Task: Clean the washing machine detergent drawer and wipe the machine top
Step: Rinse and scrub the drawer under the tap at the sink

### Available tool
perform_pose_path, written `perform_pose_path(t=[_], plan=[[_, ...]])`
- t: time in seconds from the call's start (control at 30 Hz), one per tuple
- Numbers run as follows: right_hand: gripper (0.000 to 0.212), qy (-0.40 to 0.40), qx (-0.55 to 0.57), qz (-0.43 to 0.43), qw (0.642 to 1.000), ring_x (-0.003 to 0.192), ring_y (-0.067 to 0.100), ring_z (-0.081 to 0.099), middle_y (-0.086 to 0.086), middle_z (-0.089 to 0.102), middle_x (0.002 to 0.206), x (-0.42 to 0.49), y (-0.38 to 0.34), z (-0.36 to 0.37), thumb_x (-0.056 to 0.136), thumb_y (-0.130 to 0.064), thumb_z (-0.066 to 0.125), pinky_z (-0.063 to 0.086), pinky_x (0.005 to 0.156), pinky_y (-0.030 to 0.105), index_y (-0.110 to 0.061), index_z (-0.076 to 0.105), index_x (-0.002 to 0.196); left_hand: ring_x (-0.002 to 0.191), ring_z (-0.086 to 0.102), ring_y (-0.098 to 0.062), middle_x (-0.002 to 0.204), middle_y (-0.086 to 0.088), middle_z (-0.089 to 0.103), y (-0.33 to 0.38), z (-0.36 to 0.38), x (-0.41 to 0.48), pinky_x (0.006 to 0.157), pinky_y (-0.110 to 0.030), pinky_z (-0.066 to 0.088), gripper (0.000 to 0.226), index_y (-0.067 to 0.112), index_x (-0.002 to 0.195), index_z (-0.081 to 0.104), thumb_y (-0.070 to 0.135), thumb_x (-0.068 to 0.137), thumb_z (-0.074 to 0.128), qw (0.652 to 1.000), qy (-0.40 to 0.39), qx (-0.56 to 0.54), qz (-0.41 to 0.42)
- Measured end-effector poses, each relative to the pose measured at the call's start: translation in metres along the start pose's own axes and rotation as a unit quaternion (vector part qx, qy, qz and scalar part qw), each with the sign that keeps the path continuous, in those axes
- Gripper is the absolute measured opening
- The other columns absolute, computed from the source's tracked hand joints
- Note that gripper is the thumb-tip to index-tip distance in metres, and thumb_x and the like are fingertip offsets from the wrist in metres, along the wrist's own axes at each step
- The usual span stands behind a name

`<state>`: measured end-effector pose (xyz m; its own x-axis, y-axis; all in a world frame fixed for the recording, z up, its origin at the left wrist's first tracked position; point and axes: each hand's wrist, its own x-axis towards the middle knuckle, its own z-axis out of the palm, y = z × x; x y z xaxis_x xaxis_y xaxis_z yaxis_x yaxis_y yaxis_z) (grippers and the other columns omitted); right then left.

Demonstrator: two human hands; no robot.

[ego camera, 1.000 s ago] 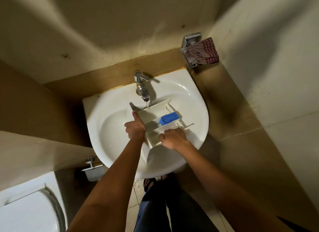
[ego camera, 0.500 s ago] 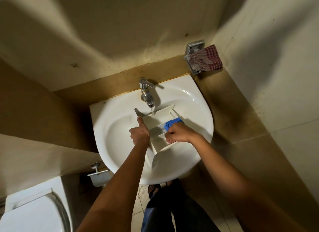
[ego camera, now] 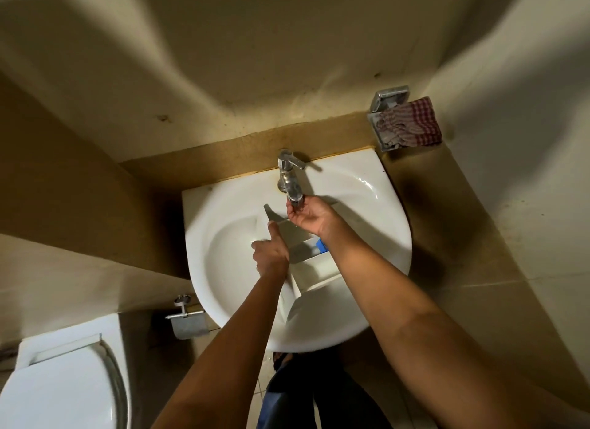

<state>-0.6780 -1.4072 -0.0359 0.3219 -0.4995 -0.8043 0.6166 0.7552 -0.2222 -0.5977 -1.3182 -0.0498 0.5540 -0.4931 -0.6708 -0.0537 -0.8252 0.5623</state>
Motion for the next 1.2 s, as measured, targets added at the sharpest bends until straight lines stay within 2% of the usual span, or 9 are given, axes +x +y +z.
perform_pose_path(t=[0.27,0.37,0.53,0.63,0.73,0.9,1.0,1.07,1.2], plan=[[0.022,0.018,0.015,0.005,1.000,0.067,0.016,0.056,0.014,0.058,0.077,0.000,0.005,-0.004,0.099,-0.002,0.036,0.051,0.045,0.019,0.005,0.054,0.088,0.125,0.049,-0.042,0.141,-0.025,0.047,-0.002,0.000,0.001,0.106,-0.046,0.040,0.080,-0.003,0.141,0.035,0.062,0.096,0.029,1.000,-0.004,0.005,0.006],[0.020,0.025,-0.239,-0.068,0.968,0.059,0.014,0.057,0.008,0.060,0.068,-0.007,0.020,-0.014,0.096,0.000,0.044,0.049,0.049,0.020,-0.001,0.057,0.080,0.123,0.050,-0.042,0.138,-0.026,0.049,-0.001,-0.001,0.002,0.105,-0.047,0.040,0.079,-0.004,0.138,0.038,0.063,0.096,0.030,1.000,-0.006,0.005,0.003],[0.029,-0.066,-0.797,-0.302,0.519,0.107,0.023,0.058,0.009,0.062,0.119,-0.025,0.058,-0.064,0.092,-0.011,0.050,0.047,0.090,0.032,-0.008,0.057,0.119,0.123,0.049,-0.042,0.137,-0.026,0.049,0.000,-0.001,0.001,0.106,-0.048,0.039,0.078,-0.004,0.139,0.037,0.062,0.096,0.029,1.000,-0.012,0.012,0.000],[0.054,-0.081,-0.873,-0.304,0.372,0.147,0.016,0.012,0.000,0.020,0.158,-0.031,0.053,-0.100,0.099,-0.034,0.027,0.007,0.121,0.036,-0.016,0.027,0.150,0.123,0.050,-0.042,0.138,-0.025,0.049,0.000,-0.001,0.001,0.106,-0.048,0.040,0.078,-0.003,0.139,0.037,0.062,0.096,0.028,1.000,-0.010,0.010,0.002],[0.056,0.032,-0.880,-0.261,0.396,0.146,0.010,-0.011,-0.004,-0.007,0.160,-0.036,0.039,-0.114,0.103,-0.042,0.020,-0.009,0.119,0.035,-0.024,0.002,0.153,0.124,0.050,-0.042,0.140,-0.024,0.048,-0.001,-0.001,0.000,0.106,-0.048,0.040,0.079,-0.002,0.141,0.036,0.063,0.096,0.028,1.000,-0.006,0.005,0.004],[0.062,0.100,-0.882,-0.214,0.408,0.147,0.024,-0.012,0.014,-0.007,0.159,-0.034,0.065,-0.088,0.103,-0.036,0.021,-0.011,0.117,0.036,-0.005,-0.002,0.152,0.124,0.048,-0.042,0.139,-0.025,0.048,0.001,0.000,-0.001,0.106,-0.047,0.039,0.078,-0.002,0.138,0.039,0.063,0.096,0.030,1.000,-0.003,0.000,-0.005],[0.056,0.021,-0.882,-0.239,0.405,0.146,0.032,0.013,0.018,0.017,0.157,-0.049,0.078,-0.073,0.102,-0.025,0.033,0.012,0.119,0.038,-0.002,0.017,0.150,0.124,0.048,-0.042,0.138,-0.025,0.048,0.000,0.000,-0.001,0.106,-0.048,0.039,0.078,-0.002,0.138,0.038,0.063,0.096,0.030,1.000,-0.005,-0.004,-0.005],[0.036,0.003,-0.851,-0.292,0.437,0.120,0.030,0.052,0.014,0.053,0.130,-0.063,0.079,-0.071,0.098,-0.019,0.043,0.045,0.098,0.035,-0.006,0.048,0.131,0.123,0.049,-0.041,0.137,-0.024,0.049,-0.001,0.000,0.000,0.106,-0.049,0.039,0.079,-0.001,0.138,0.038,0.064,0.095,0.030,1.000,-0.004,-0.005,-0.001],[0.020,0.091,-0.853,-0.280,0.432,0.091,0.024,0.064,0.008,0.068,0.096,-0.062,0.075,-0.062,0.095,-0.021,0.048,0.046,0.086,0.033,-0.010,0.065,0.101,0.123,0.049,-0.041,0.138,-0.024,0.049,-0.001,-0.001,-0.001,0.106,-0.049,0.040,0.078,-0.001,0.139,0.038,0.063,0.096,0.030,1.000,-0.003,-0.006,-0.001]])
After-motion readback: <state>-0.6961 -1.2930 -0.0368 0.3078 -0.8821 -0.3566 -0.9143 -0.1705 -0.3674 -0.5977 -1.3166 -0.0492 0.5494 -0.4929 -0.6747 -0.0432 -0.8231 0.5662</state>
